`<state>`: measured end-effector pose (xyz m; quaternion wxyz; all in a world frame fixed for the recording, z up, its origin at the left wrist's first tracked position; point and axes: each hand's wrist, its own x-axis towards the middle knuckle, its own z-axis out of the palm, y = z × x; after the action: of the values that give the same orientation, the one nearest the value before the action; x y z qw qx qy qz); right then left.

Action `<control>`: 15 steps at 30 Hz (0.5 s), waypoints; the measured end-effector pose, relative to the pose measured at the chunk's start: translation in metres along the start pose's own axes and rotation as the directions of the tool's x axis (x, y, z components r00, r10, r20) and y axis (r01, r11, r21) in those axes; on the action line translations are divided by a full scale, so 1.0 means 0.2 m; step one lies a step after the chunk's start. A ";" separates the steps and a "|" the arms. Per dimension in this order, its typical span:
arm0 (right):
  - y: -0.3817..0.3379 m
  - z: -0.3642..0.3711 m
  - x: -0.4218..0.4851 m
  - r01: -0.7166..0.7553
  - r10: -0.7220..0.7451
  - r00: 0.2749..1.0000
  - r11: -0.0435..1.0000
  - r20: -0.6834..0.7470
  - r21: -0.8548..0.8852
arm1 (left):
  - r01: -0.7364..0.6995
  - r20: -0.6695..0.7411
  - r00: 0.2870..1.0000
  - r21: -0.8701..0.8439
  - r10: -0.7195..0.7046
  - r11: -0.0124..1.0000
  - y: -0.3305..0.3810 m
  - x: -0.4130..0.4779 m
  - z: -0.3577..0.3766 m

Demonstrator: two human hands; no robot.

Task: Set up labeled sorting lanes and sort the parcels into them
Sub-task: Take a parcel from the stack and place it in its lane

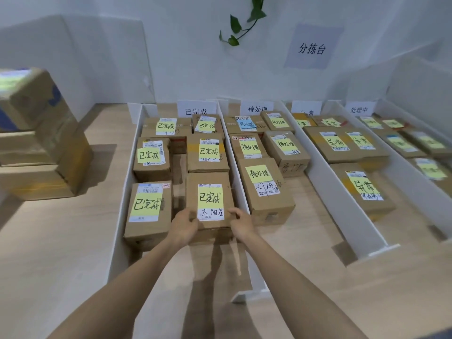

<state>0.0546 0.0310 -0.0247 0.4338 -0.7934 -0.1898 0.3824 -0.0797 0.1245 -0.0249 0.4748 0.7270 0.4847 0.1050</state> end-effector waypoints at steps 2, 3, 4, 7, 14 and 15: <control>-0.01 -0.01 -0.03 0.014 -0.014 1.000 1.000 -0.021 -0.007 | -0.002 -0.009 1.000 0.009 0.002 1.000 0.01 -0.02 -0.01; -0.02 -0.01 -0.04 0.020 -0.020 0.999 1.000 -0.029 -0.004 | -0.008 -0.016 1.000 0.012 0.008 1.000 0.02 -0.03 -0.02; -0.04 -0.02 -0.06 0.023 -0.023 0.999 1.000 -0.035 0.005 | -0.019 -0.020 1.000 0.014 0.019 1.000 0.03 -0.04 -0.04; -0.11 -0.04 -0.12 0.038 -0.036 0.998 0.999 -0.057 0.033 | -0.055 -0.042 0.997 0.047 0.057 0.997 0.06 -0.07 -0.09; -0.40 -0.09 -0.28 0.191 -0.188 0.980 0.980 -0.068 0.050 | -0.198 -0.121 0.969 0.135 0.214 0.971 0.21 -0.16 -0.31; -0.44 -0.10 -0.31 0.217 -0.214 0.975 0.975 -0.061 0.052 | -0.204 -0.135 0.966 0.134 0.222 0.970 0.23 -0.18 -0.34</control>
<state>0.0337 0.0300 0.0827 0.5006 -0.7654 -0.2515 0.3167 -0.1114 0.1327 0.0584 0.3790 0.7921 0.4432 0.1803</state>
